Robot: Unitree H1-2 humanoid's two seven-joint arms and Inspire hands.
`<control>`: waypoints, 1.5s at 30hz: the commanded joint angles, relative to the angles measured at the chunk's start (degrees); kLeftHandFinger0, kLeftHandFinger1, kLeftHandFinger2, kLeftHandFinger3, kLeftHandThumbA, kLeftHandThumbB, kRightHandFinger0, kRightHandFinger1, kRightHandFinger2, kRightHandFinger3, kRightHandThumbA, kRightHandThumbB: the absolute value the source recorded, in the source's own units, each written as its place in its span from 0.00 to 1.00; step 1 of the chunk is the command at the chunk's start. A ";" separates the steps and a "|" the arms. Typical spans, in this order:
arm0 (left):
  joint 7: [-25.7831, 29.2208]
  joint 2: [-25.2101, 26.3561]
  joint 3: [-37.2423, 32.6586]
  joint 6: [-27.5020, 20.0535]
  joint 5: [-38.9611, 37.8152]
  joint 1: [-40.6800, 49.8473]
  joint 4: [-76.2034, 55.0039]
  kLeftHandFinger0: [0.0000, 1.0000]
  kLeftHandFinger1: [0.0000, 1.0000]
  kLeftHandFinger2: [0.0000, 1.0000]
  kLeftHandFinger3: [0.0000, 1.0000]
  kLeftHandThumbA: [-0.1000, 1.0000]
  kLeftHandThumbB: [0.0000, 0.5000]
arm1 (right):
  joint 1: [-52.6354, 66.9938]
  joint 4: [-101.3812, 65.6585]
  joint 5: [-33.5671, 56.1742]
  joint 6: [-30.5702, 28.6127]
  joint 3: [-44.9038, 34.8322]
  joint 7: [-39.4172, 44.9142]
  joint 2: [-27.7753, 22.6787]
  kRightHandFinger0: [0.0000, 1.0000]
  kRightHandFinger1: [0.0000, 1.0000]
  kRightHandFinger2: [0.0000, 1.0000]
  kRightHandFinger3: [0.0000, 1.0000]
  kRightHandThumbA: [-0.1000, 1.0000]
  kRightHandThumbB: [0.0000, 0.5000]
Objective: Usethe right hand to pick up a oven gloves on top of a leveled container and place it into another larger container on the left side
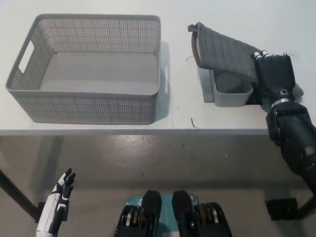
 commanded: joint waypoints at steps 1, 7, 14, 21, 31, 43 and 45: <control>2.18 0.70 -0.12 -2.27 0.14 -0.45 -1.21 1.00 1.00 1.00 1.00 1.00 1.00 | -6.03 -5.43 1.65 -7.04 -0.21 -15.79 -2.23 0.00 0.37 0.86 0.24 0.00 0.35; 1.66 0.86 0.17 -2.27 -0.02 -1.27 -1.37 1.00 1.00 1.00 1.00 1.00 1.00 | -6.53 -22.03 3.04 -6.20 -4.26 -11.36 -5.23 0.00 0.46 0.88 0.76 0.00 0.43; 1.06 1.30 0.27 -2.27 -0.25 -2.91 -1.16 1.00 1.00 1.00 1.00 1.00 1.00 | -9.42 -37.84 2.36 -4.62 -7.85 -7.57 -5.72 0.00 0.35 0.75 0.82 0.00 0.35; 1.05 1.37 0.45 -2.27 -0.07 -3.15 -1.64 1.00 1.00 1.00 1.00 1.00 1.00 | -11.56 -44.77 0.90 -3.65 -7.37 -2.60 -3.74 0.00 0.29 0.76 0.78 0.00 0.52; 1.51 1.40 0.08 -2.27 0.97 -2.78 -1.56 1.00 1.00 1.00 1.00 1.00 1.00 | -15.58 -41.97 1.73 -3.21 -3.86 2.73 3.75 0.00 0.25 0.62 0.59 0.00 0.51; 0.05 1.18 -0.37 -2.27 0.22 -2.34 -1.36 1.00 1.00 1.00 1.00 1.00 1.00 | -27.44 -10.05 2.16 -5.94 2.56 -4.06 17.40 0.00 0.00 0.25 0.47 0.00 0.68; 0.01 1.17 -0.50 -2.27 0.38 -2.31 -1.43 1.00 1.00 1.00 1.00 1.00 1.00 | -29.49 -4.42 3.05 -6.15 2.85 -4.96 19.59 0.00 0.00 0.17 0.40 0.00 0.63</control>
